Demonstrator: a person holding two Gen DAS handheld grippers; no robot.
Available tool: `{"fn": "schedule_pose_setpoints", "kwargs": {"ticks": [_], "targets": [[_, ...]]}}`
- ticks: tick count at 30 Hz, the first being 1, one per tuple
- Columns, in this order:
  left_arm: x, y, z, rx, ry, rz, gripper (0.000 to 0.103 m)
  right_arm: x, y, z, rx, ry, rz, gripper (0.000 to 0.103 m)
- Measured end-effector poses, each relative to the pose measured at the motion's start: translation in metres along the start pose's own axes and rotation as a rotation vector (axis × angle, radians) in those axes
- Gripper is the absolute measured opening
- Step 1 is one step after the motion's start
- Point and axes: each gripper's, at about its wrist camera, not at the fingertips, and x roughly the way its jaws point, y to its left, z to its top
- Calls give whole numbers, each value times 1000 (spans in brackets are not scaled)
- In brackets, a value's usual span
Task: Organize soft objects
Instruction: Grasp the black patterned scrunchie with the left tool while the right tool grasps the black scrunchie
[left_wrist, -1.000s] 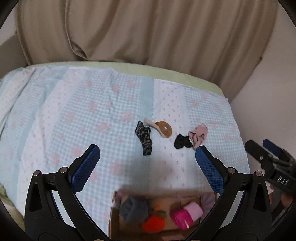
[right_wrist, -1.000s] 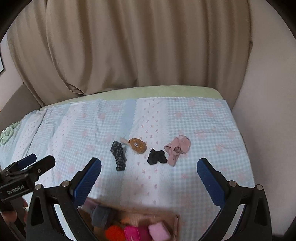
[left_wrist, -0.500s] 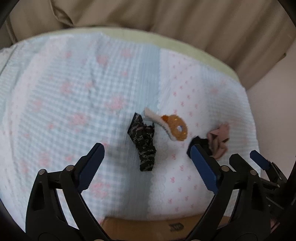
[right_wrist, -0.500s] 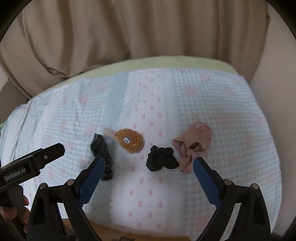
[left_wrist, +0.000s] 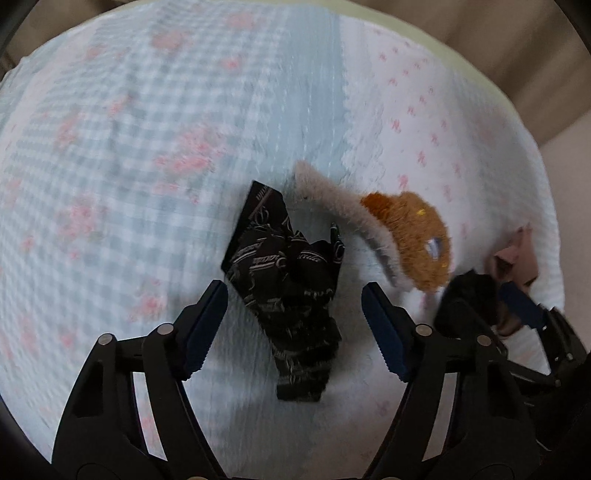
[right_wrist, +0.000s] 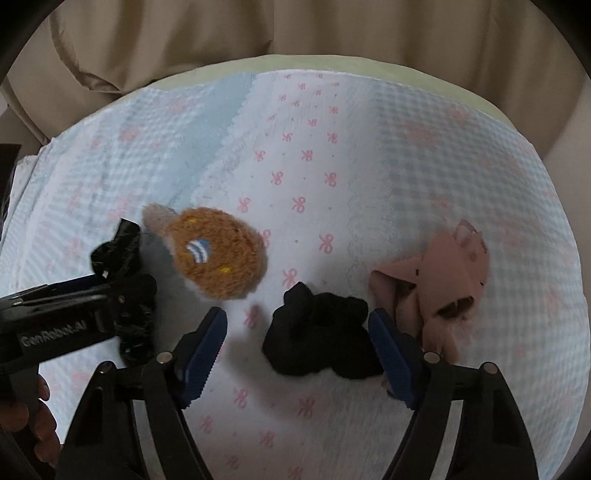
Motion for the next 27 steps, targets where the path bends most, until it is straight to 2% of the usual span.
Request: {"fn": "schedule_pose_setpoints", "kwargs": {"ticks": [2,4,6,7,8,9,11,14,21,27], "targets": [[11,-3,0,18,18,20,60,7,-1,-1,3,9,0,75],[20,-4,-1,24,32,31,60,15,-4,-2,13,23,-2,75],[24,-4,-2,29,33,46,55,23,-5,-4,12,41,-3,69],[24,-5,-2,35,28,53,47,25,-5,-4,8,49,-5,64],[24,-7,-2,42,24,64,43,26,-4,-5,2,55,-8,57],[25,-8,-3,49,21,77,41,27,-3,-5,-6,55,-14,53],[26,-9,-2,54,15,85,35,24,-3,-5,-13,51,-21,38],[23,-10,0,49,11,74,32,19,-3,-5,-14,48,-16,29],[-1,-16,4,61,-20,75,31,-5,-3,-3,0,13,3,27],[-43,-23,4,55,-63,68,31,-47,-3,7,3,-50,17,27]]}}
